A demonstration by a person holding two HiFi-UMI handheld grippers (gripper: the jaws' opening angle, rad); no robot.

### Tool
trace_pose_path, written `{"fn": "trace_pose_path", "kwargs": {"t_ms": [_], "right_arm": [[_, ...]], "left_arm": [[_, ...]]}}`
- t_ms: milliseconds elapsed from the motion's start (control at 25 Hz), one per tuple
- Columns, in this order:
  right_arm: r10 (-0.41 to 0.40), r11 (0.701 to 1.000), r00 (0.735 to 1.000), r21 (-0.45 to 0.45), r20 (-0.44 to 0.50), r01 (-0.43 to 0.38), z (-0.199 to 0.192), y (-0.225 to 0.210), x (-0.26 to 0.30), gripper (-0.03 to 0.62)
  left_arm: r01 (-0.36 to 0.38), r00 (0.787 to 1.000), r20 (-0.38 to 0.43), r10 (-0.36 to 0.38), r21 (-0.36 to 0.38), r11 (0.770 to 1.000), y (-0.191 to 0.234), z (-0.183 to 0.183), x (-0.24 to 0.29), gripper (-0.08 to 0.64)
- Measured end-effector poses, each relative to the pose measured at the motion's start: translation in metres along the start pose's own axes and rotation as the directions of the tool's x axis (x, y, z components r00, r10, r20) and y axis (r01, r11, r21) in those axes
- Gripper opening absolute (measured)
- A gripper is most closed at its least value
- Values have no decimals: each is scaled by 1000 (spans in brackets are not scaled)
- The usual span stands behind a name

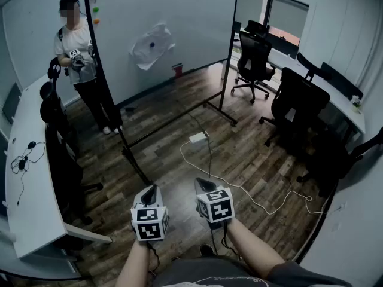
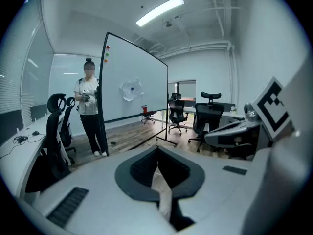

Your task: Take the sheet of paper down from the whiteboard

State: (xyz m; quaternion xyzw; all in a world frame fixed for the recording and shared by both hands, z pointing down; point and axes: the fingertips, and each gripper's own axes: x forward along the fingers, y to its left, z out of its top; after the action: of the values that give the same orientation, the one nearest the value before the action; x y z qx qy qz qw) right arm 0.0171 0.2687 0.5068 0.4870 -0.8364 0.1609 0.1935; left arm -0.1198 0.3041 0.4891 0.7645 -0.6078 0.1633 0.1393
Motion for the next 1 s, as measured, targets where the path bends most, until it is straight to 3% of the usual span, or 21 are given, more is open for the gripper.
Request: {"fn": "trace_pose_path", "kwargs": {"t_ms": [240,480,1000], "right_arm": [[-22,1000,993,-6,115,23,15,-2,-10,21],[-38,999,985,-3,171,39,21,-4,-16,21],[-1,999,989,-32,151,6,20,28,-11,23]], "left_arm": [[-17,992,122,16,3,1000,4,18,-12,14],[-18,995,96,18,4,1000,3,13,-10,14],[14,996,88,-14,3,1000,16,7,-20,14]]}}
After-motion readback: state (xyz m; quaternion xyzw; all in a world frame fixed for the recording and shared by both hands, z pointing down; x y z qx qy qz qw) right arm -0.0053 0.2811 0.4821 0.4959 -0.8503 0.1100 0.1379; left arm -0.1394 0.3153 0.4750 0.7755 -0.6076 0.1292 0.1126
